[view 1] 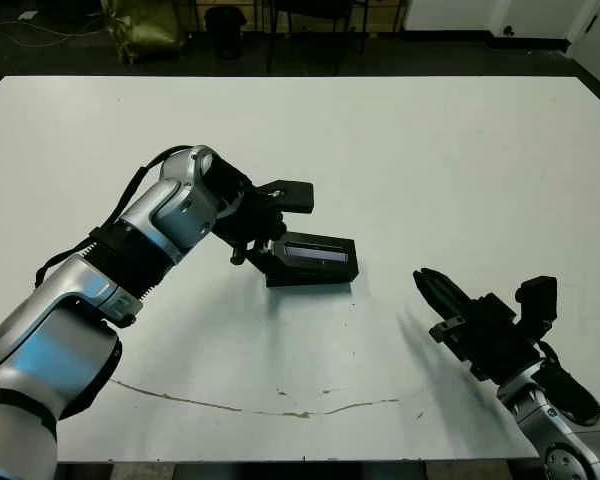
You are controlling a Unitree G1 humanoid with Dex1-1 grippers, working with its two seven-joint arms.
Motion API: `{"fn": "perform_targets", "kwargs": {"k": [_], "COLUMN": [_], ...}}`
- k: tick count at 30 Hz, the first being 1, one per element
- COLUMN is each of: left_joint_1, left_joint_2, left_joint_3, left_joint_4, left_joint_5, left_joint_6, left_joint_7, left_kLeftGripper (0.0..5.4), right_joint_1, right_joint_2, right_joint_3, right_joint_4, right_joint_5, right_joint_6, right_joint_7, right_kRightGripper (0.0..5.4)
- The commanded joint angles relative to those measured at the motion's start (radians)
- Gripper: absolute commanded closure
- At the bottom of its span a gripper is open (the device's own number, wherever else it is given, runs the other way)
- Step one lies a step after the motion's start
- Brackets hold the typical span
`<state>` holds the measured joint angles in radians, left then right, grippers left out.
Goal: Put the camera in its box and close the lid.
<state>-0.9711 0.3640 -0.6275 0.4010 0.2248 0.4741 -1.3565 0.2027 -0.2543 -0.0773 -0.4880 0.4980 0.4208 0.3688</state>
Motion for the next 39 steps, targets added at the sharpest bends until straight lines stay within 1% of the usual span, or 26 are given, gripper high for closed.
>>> {"fn": "perform_targets", "kwargs": {"k": [1, 3, 7, 12, 14, 18, 23, 27, 30, 36, 39], "left_joint_1": [0.018, 0.018, 0.015, 0.019, 0.017, 0.012, 0.014, 0.019, 0.021, 0.040, 0.047], "left_joint_2": [0.022, 0.028, 0.032, 0.047, 0.049, 0.051, 0.056, 0.063, 0.062, 0.061, 0.054], "left_joint_3": [-0.020, -0.025, -0.032, -0.042, -0.044, -0.048, -0.052, -0.055, -0.053, -0.053, -0.048], "left_joint_4": [0.016, 0.013, 0.012, 0.009, 0.013, 0.026, 0.041, 0.040, 0.043, 0.047, 0.060], "left_joint_5": [0.018, 0.026, 0.033, 0.039, 0.040, 0.036, 0.038, 0.045, 0.042, 0.038, 0.027], "left_joint_6": [0.002, -0.004, 0.031, -0.020, -0.025, -0.030, -0.044, -0.060, -0.029, -0.008, 0.012], "left_joint_7": [-0.013, -0.015, -0.021, -0.023, -0.025, -0.038, -0.040, -0.036, -0.041, -0.034, -0.037], "left_kLeftGripper": [3.14, 3.14, 3.14, 3.14, 3.14, 3.14, 3.14, 3.14, 3.14, 3.14, 3.14], "right_joint_1": [0.006, 0.004, 0.007, 0.006, 0.007, 0.006, 0.004, 0.006, 0.005, 0.009, 0.009], "right_joint_2": [0.000, -0.004, -0.012, 0.002, 0.001, 0.001, 0.001, -0.006, -0.015, -0.005, -0.010], "right_joint_3": [-0.005, 0.001, 0.005, 0.000, 0.003, 0.002, -0.001, 0.006, 0.007, -0.004, -0.002], "right_joint_4": [0.008, 0.013, -0.002, -0.003, -0.004, -0.006, 0.002, -0.007, -0.013, -0.007, -0.003], "right_joint_5": [0.008, -0.011, -0.032, -0.010, -0.017, -0.009, 0.003, -0.023, -0.033, 0.000, -0.003], "right_joint_6": [0.010, -0.007, 0.003, 0.009, 0.000, 0.015, 0.002, 0.006, 0.016, 0.013, 0.004], "right_joint_7": [-0.002, -0.003, -0.013, -0.010, -0.012, -0.018, -0.004, -0.022, -0.027, -0.017, -0.014], "right_kRightGripper": [5.40, 5.40, 5.40, 5.40, 5.40, 5.40, 5.40, 5.40, 5.40, 5.40, 5.40]}}
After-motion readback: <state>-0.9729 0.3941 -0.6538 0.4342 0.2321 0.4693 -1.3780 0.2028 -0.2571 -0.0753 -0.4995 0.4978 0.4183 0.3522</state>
